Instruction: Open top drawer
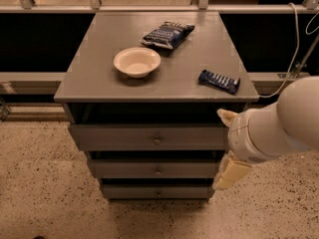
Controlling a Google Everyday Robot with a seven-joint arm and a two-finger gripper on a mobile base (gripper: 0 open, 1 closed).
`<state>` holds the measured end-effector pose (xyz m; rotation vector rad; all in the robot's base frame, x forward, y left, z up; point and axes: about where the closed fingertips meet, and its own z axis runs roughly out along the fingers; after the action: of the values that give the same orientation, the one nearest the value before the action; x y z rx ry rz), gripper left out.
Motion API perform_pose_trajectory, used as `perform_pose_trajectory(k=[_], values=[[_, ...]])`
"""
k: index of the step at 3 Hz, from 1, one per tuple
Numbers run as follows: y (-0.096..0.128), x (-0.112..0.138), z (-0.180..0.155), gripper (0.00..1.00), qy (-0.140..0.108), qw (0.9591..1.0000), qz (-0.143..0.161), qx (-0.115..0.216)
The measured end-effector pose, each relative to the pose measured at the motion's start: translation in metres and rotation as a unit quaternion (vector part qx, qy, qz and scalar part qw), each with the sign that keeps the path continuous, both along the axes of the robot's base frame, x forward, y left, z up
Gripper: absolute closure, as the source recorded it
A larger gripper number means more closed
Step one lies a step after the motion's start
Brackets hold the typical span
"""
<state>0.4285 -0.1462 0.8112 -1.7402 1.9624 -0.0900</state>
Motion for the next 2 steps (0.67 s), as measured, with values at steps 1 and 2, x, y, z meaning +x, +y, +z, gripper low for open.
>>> perform_pose_trajectory(k=[1, 2], values=[[0.003, 0.0171, 0.0078, 0.0, -0.038, 0.9992, -0.007, 0.008], [0.0034, 0.0169, 0.0072, 0.0, -0.036, 0.9993, -0.006, 0.007]])
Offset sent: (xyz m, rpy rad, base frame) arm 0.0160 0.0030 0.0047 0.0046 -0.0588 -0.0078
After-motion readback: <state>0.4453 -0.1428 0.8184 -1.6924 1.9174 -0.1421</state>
